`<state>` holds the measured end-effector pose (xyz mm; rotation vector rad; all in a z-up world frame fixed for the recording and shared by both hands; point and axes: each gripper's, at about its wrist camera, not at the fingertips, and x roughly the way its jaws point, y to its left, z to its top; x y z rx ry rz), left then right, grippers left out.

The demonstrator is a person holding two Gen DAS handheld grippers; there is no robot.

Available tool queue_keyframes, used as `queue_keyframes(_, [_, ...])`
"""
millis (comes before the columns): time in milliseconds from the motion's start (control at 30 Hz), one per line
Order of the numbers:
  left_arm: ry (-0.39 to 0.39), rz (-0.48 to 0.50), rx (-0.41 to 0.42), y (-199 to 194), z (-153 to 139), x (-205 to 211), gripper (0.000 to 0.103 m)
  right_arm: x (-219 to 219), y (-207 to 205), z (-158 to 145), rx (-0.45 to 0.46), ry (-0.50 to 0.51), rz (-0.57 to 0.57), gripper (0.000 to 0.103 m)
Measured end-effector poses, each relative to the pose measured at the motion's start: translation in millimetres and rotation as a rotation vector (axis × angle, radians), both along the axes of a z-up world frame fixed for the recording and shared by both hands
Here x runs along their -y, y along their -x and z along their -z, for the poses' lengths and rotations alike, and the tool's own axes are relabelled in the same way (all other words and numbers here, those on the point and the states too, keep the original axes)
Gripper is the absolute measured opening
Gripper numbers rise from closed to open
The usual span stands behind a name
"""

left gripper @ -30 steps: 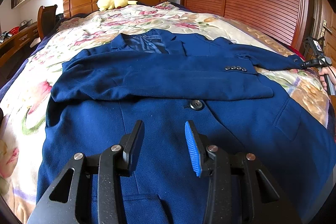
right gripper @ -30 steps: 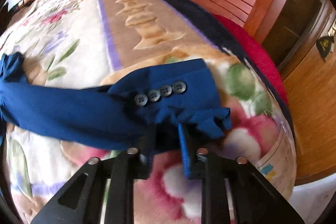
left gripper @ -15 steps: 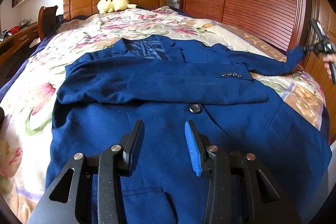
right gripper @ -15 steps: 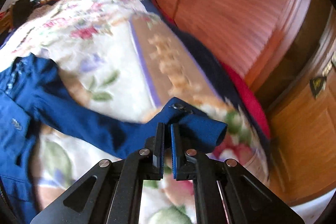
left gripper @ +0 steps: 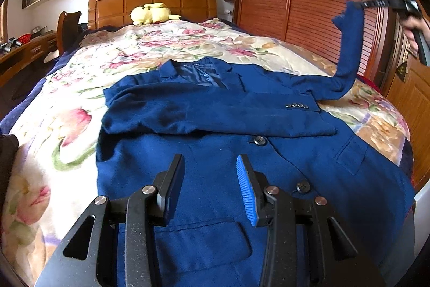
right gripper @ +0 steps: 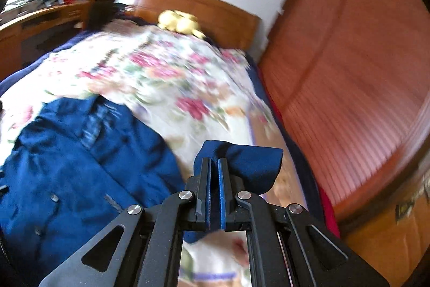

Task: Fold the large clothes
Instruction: 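Carry the sleeve over the jacket with the right tool and lay it down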

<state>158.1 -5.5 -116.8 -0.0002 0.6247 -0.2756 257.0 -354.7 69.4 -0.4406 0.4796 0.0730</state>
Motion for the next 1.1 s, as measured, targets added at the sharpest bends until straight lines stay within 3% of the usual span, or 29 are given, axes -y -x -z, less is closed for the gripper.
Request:
queue_keyframes(167, [0.014, -0.017, 0.007, 5, -3, -16, 0.041, -50, 16, -16, 0.04, 0.017, -0.102, 0.004])
queue_keyframes(500, [0.039, -0.051, 0.018, 9, -7, -38, 0.041, -116, 48, -17, 0.073, 0.011, -0.312, 0.004])
queue_keyframes(800, [0.037, -0.057, 0.015, 8, -5, -42, 0.041, -122, 58, 1, -0.034, -0.062, -0.401, 0.004])
queue_keyframes(933, [0.033, -0.057, 0.011, 6, -3, -41, 0.041, -114, 63, 1, -0.055, -0.064, -0.399, 0.022])
queue_keyframes(1100, [0.025, -0.056, 0.006, 4, -1, -39, 0.041, -111, 55, -6, -0.087, -0.033, -0.389, 0.03])
